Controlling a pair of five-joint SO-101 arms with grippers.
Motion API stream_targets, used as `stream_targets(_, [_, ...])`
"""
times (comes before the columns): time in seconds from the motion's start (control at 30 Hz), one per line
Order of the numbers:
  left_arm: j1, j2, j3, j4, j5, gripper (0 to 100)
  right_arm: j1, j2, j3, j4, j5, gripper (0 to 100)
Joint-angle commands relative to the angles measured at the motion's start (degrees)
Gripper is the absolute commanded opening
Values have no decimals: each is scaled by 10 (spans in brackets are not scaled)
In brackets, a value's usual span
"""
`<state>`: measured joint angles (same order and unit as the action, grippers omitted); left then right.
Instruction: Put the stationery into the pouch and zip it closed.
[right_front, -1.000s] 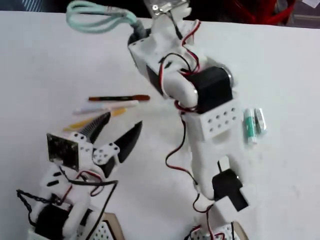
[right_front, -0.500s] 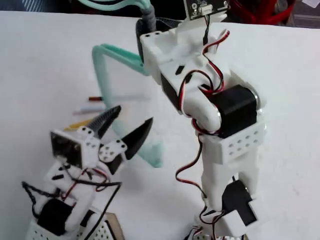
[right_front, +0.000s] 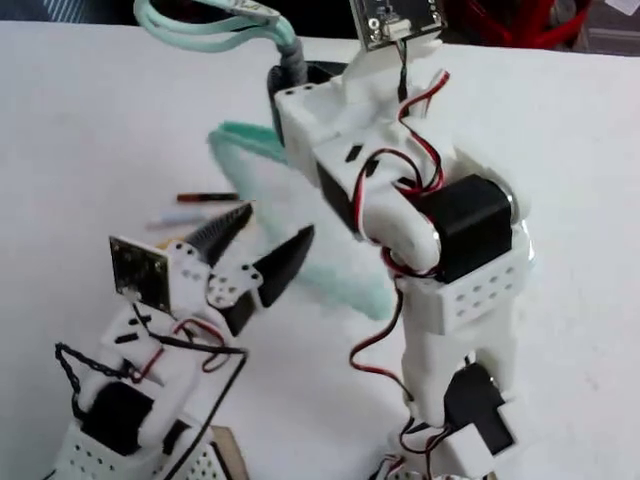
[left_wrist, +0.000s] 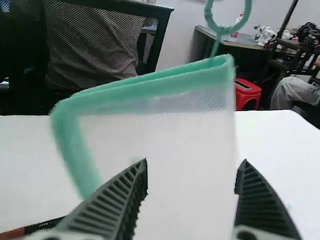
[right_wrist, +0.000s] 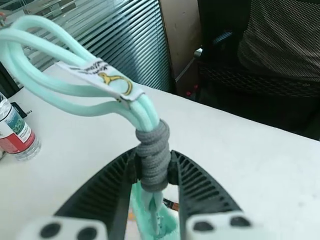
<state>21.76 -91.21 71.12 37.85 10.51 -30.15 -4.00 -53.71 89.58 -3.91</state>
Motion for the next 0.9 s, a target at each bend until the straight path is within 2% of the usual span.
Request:
stream_targets(0.0, [45, 1, -59, 18, 7, 279, -5, -9, 25, -26, -6, 18])
stream_targets(0.17, [42, 4, -69, 46, 7, 279, -32, -8, 62, -37, -7, 18])
stream_targets(0.3, [-21, 0, -70, 83, 8, 279, -55, -28, 65, -38, -3, 18])
stream_targets(0.47, [-87, -11, -92, 138, 2, 282, -25, -51, 68, -13, 36, 18])
stream_targets(0.63, [-116, -93, -127, 252, -129, 283, 11, -81, 68, 57, 45, 18])
stream_targets(0.73, [-129, -142, -134, 293, -166, 283, 15, -97, 68, 85, 95, 18])
stream_targets(0.87, [-155, -135, -151, 331, -249, 283, 15, -109, 69, 87, 144, 18])
